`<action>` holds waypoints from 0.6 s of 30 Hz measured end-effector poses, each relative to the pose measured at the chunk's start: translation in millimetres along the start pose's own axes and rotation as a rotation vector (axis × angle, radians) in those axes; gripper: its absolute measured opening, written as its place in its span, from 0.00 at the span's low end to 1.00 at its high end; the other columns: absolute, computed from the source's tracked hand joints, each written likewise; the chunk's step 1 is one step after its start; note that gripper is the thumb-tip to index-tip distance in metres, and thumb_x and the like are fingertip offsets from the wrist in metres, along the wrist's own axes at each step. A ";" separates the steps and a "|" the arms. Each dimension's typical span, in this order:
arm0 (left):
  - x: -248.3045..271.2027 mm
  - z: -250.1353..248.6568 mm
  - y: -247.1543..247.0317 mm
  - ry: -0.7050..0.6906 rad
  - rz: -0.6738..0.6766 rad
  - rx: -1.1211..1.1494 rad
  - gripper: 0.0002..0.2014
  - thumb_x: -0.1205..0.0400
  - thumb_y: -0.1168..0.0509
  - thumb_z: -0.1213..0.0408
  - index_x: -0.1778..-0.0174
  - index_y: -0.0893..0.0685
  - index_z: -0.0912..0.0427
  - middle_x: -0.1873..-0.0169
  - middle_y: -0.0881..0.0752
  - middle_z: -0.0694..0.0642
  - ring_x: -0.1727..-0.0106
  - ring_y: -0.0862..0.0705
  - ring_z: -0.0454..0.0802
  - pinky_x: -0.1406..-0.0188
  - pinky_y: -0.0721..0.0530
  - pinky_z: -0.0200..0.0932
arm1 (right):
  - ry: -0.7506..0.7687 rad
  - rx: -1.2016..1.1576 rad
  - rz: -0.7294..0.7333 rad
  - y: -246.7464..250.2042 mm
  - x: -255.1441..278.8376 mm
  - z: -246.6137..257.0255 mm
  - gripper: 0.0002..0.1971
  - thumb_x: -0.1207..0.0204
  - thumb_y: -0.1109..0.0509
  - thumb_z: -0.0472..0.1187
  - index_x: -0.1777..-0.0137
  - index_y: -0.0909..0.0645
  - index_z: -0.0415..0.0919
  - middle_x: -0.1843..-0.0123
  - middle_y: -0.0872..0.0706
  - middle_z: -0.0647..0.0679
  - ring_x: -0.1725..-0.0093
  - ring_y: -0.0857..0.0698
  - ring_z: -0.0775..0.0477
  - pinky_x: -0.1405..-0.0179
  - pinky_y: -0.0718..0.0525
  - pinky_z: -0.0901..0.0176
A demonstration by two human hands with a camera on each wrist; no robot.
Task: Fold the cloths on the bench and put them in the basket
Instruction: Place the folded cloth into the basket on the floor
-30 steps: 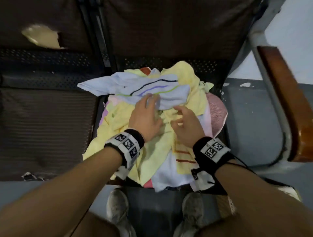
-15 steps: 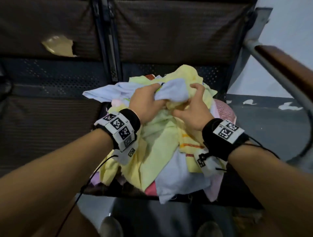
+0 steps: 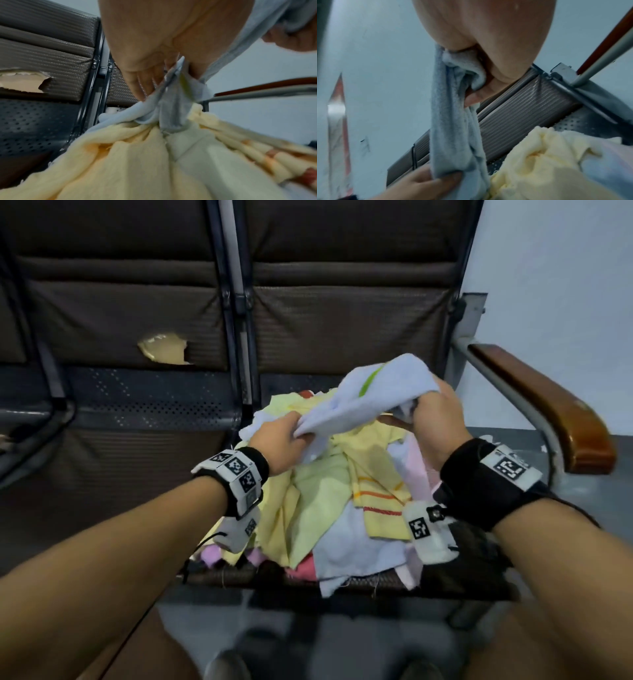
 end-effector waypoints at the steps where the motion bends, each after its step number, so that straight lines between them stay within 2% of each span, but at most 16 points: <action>1: 3.4 -5.8 7.3 -0.031 -0.045 0.038 0.09 0.13 0.41 0.55 0.51 0.22 0.57 0.60 0.16 0.54 0.54 0.16 0.62 0.62 0.28 0.47 | -0.018 0.025 -0.045 11.5 0.3 -3.9 0.08 0.28 0.39 0.33 0.68 0.25 0.40 0.72 0.22 0.44 0.75 0.20 0.65 0.63 0.19 0.61; 2: 8.3 -14.3 15.9 -0.066 -0.090 0.077 0.09 0.11 0.43 0.57 0.51 0.21 0.56 0.62 0.16 0.51 0.54 0.16 0.61 0.62 0.28 0.46 | -0.042 0.053 -0.088 25.0 1.7 -11.4 0.09 0.25 0.40 0.33 0.64 0.20 0.38 0.67 0.18 0.41 0.67 0.14 0.59 0.59 0.15 0.54; 3: 13.6 -23.7 24.1 -0.106 -0.129 0.127 0.10 0.10 0.45 0.58 0.52 0.21 0.55 0.63 0.17 0.49 0.55 0.16 0.58 0.62 0.28 0.46 | -0.071 0.124 -0.123 39.9 3.5 -21.5 0.11 0.24 0.41 0.33 0.56 0.16 0.37 0.59 0.13 0.37 0.57 0.09 0.49 0.53 0.12 0.46; 4: 19.1 -35.5 33.6 -0.153 -0.172 0.173 0.11 0.09 0.46 0.58 0.52 0.20 0.55 0.64 0.18 0.47 0.56 0.17 0.56 0.62 0.27 0.47 | -0.095 0.252 -0.131 51.9 5.7 -30.0 0.12 0.24 0.40 0.33 0.49 0.15 0.36 0.53 0.11 0.36 0.49 0.10 0.40 0.49 0.12 0.39; 5: 24.2 -47.1 42.9 -0.201 -0.214 0.201 0.12 0.09 0.46 0.59 0.54 0.21 0.55 0.65 0.19 0.46 0.58 0.19 0.54 0.61 0.26 0.48 | -0.115 0.422 -0.101 58.9 8.2 -37.0 0.12 0.25 0.38 0.34 0.46 0.16 0.35 0.50 0.12 0.35 0.47 0.12 0.37 0.47 0.13 0.38; 7: 29.1 -61.4 53.3 -0.244 -0.242 0.213 0.12 0.10 0.45 0.60 0.59 0.24 0.54 0.69 0.21 0.44 0.65 0.23 0.44 0.63 0.29 0.46 | -0.105 0.636 0.063 47.9 13.8 -48.9 0.15 0.29 0.33 0.33 0.42 0.20 0.31 0.46 0.14 0.34 0.48 0.18 0.46 0.52 0.17 0.41; 8: 29.7 -63.9 53.4 -0.241 -0.222 0.208 0.12 0.11 0.45 0.59 0.61 0.25 0.53 0.70 0.22 0.45 0.68 0.25 0.40 0.65 0.31 0.45 | -0.078 0.649 0.161 32.9 19.2 -51.2 0.21 0.29 0.30 0.32 0.36 0.22 0.32 0.40 0.15 0.36 0.44 0.21 0.49 0.50 0.18 0.41; 10: 32.1 -59.9 44.3 -0.215 -0.162 0.186 0.13 0.13 0.43 0.59 0.63 0.24 0.55 0.71 0.21 0.47 0.68 0.24 0.41 0.65 0.31 0.45 | -0.011 0.612 0.320 -3.8 37.6 -47.0 0.37 0.30 0.20 0.38 0.22 0.31 0.46 0.27 0.22 0.48 0.31 0.25 0.53 0.38 0.22 0.52; 11: 33.6 -54.6 38.4 -0.198 -0.145 0.190 0.13 0.14 0.41 0.58 0.64 0.23 0.57 0.72 0.21 0.50 0.67 0.24 0.44 0.65 0.29 0.46 | 0.022 0.619 0.402 -24.7 47.0 -43.7 0.40 0.30 0.17 0.44 0.21 0.33 0.52 0.25 0.24 0.54 0.28 0.27 0.56 0.35 0.25 0.56; 12: 36.2 -47.0 31.6 -0.168 -0.127 0.223 0.14 0.15 0.39 0.58 0.66 0.22 0.60 0.72 0.21 0.53 0.68 0.24 0.48 0.65 0.28 0.46 | 0.041 0.642 0.480 -44.4 54.4 -43.2 0.37 0.30 0.17 0.50 0.23 0.29 0.52 0.27 0.22 0.55 0.29 0.25 0.56 0.35 0.25 0.58; 13: 38.6 -39.8 24.6 -0.138 -0.102 0.282 0.16 0.16 0.38 0.58 0.66 0.21 0.64 0.73 0.21 0.57 0.69 0.25 0.49 0.66 0.28 0.46 | 0.050 0.681 0.532 -60.1 58.5 -45.6 0.30 0.29 0.18 0.53 0.29 0.23 0.48 0.33 0.17 0.53 0.35 0.20 0.54 0.39 0.23 0.57; 15: 40.1 -29.7 12.9 -0.089 -0.036 0.422 0.19 0.18 0.35 0.56 0.68 0.21 0.67 0.75 0.23 0.56 0.72 0.27 0.49 0.68 0.28 0.45 | 0.102 0.787 0.525 -76.6 59.6 -39.2 0.14 0.23 0.24 0.50 0.48 0.18 0.40 0.54 0.15 0.48 0.54 0.18 0.49 0.53 0.23 0.53; 16: 39.1 -27.6 9.5 -0.076 -0.004 0.485 0.19 0.18 0.34 0.52 0.68 0.19 0.64 0.76 0.22 0.52 0.73 0.26 0.46 0.69 0.28 0.43 | 0.130 0.807 0.483 -76.2 55.4 -34.9 0.12 0.19 0.28 0.49 0.55 0.19 0.40 0.61 0.18 0.48 0.60 0.20 0.48 0.59 0.26 0.52; 18: 36.0 -27.0 6.3 -0.067 0.053 0.548 0.19 0.24 0.29 0.39 0.69 0.15 0.50 0.75 0.19 0.42 0.73 0.24 0.39 0.69 0.26 0.36 | 0.127 0.730 0.358 -63.1 43.3 -28.1 0.17 0.15 0.34 0.51 0.65 0.24 0.46 0.68 0.22 0.51 0.66 0.24 0.50 0.65 0.28 0.52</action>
Point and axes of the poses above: each hand's wrist, its own x-axis away from the middle knuckle, its own y-axis out of the back of the hand, z = x × y, the point moved 9 cm from there along -x, towards the middle knuckle
